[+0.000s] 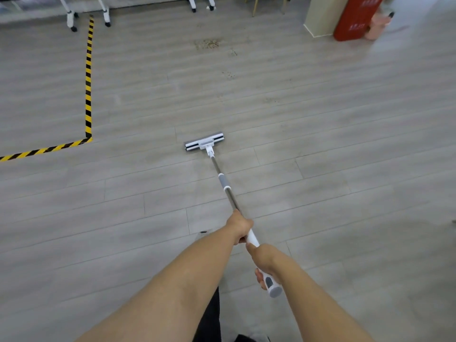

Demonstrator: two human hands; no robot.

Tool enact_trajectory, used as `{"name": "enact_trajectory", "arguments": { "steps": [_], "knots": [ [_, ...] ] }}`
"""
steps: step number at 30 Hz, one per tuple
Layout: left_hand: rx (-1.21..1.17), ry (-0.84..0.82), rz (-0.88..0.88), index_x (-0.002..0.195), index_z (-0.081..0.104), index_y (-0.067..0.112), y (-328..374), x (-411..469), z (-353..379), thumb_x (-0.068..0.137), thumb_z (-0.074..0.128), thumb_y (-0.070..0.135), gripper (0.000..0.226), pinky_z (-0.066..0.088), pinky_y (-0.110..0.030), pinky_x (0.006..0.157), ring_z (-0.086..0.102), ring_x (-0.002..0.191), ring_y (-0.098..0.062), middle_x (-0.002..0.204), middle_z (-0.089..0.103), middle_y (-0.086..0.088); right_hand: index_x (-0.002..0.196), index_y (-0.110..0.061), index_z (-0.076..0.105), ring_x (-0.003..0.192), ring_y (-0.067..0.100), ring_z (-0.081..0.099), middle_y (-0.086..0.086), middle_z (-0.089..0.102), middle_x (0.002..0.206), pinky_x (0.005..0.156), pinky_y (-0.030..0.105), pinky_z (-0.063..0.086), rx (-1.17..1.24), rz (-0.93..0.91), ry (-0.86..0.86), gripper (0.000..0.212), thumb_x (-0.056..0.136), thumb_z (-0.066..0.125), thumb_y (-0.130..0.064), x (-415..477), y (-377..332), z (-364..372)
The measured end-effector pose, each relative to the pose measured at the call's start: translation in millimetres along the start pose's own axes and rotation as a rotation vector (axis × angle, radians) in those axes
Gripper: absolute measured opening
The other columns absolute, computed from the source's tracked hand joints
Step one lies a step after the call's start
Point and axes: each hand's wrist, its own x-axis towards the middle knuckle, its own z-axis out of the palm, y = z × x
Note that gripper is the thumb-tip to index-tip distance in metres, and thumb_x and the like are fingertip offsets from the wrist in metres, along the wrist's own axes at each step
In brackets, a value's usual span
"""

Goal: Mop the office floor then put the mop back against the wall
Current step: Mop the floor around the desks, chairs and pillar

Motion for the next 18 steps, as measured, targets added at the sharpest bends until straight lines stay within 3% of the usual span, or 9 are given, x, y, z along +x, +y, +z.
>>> {"name": "enact_trajectory", "arguments": {
  "steps": [4,7,11,14,18],
  "knots": [
    [0.0,-0.005,-0.003,0.123,0.044,0.019,-38,-39,33,0.095,0.053,0.015,0.029,0.052,-0.029,0.05,0.06,0.079,-0.02,0.113,0.059,-0.01,0.102,-0.01,0.05,0.062,0.025,0.058,0.009,0.062,0.066,0.08,0.038,0.061,-0.019,-0.003,0.004,0.051,0.099,0.037,-0.059,-18,61,8],
    [0.012,-0.009,-0.001,0.122,0.044,0.017,-42,-58,40,0.096,0.054,0.016,0.028,0.056,-0.031,0.054,0.061,0.085,-0.024,0.115,0.058,-0.012,0.098,-0.011,0.049,0.06,0.022,0.056,0.009,0.06,0.069,0.077,0.037,0.059,-0.014,-0.014,0.018,0.048,0.1,0.038,-0.057,-33,77,4],
    [0.014,-0.01,0.006,0.121,0.044,0.016,-31,-62,36,0.095,0.055,0.016,0.028,0.056,-0.032,0.054,0.063,0.093,-0.029,0.115,0.059,-0.013,0.095,-0.011,0.047,0.054,0.022,0.055,0.007,0.059,0.059,0.07,0.036,0.058,-0.021,-0.014,0.03,0.045,0.102,0.038,-0.054,-45,68,-2],
    [0.021,-0.02,-0.01,0.123,0.044,0.016,-27,-53,33,0.095,0.056,0.015,0.03,0.055,-0.032,0.053,0.062,0.088,-0.026,0.114,0.059,-0.012,0.091,-0.008,0.052,0.054,0.025,0.059,0.009,0.06,0.06,0.053,0.031,0.049,-0.094,0.062,0.079,0.044,0.104,0.04,-0.048,-37,47,3],
    [0.034,-0.001,-0.013,0.125,0.043,0.019,-17,-28,15,0.095,0.056,0.018,0.033,0.052,-0.03,0.052,0.06,0.086,-0.024,0.114,0.057,-0.009,0.083,-0.001,0.051,0.058,0.032,0.061,0.016,0.064,0.066,0.051,0.035,0.048,-0.196,0.169,0.039,0.038,0.104,0.043,-0.031,-18,11,12]
  ]
}}
